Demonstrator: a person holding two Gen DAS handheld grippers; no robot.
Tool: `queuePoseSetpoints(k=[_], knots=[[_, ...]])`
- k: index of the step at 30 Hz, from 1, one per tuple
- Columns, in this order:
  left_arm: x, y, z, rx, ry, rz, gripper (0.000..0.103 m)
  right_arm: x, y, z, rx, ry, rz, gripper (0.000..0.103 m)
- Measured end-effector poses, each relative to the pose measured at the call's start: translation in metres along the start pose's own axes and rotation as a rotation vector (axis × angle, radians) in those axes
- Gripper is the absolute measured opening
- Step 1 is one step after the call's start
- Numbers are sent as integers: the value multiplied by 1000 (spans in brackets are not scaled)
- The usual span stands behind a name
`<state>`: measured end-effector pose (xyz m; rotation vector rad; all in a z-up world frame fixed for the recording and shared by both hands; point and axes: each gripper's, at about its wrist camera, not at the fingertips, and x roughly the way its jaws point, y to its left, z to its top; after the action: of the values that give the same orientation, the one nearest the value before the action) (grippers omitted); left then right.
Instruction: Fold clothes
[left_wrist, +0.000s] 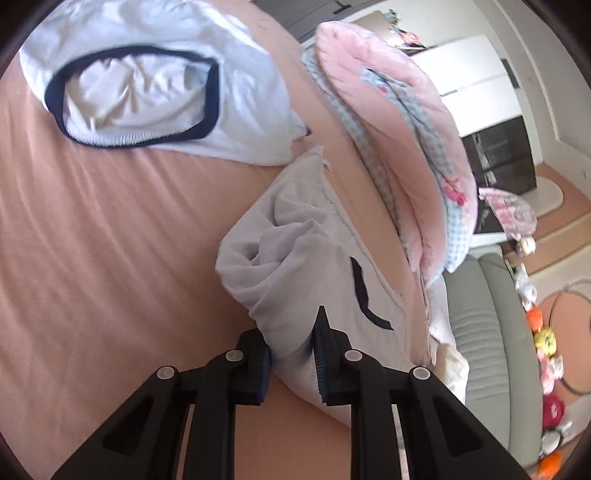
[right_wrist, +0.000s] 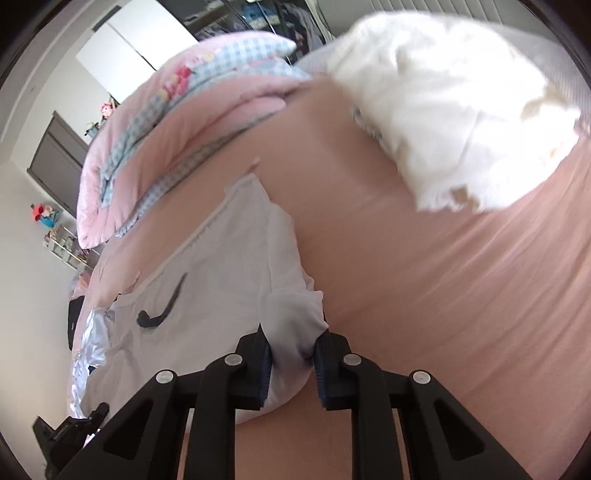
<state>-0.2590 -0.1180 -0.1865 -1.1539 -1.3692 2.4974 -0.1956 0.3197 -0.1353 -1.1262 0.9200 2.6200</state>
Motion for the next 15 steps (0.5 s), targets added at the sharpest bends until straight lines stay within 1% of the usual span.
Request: queuePoseSetpoints(k=[2,4,8,10,12,13,14,15], knots=[[-14,-4,-9,31,22,-4,16,-16,4,-1,-27,-5,-4,16],[-29,-4,-20,36,52,-25,16,-30,3,-3,-31,7,3,16],[-64,-8,-49,84,111,-40,16,-62,-11,-16,-32,64,21,16],[-79,0,-65,92,125,-20,16,-78,-19,-24,-35,94,26,16],[-90,12,-79,84,145,8,17,-88,-31,-42,-50,133,7,17],[-91,21,-85,63,164,31,18,-91,-38,-51,-56,157,-8,21],[-92,30,-89,33,187,52,21,-91,-44,-60,-56,190,-28,23],[-94,39,-92,-8,216,69,23,-92,-51,-64,-45,220,-28,24]])
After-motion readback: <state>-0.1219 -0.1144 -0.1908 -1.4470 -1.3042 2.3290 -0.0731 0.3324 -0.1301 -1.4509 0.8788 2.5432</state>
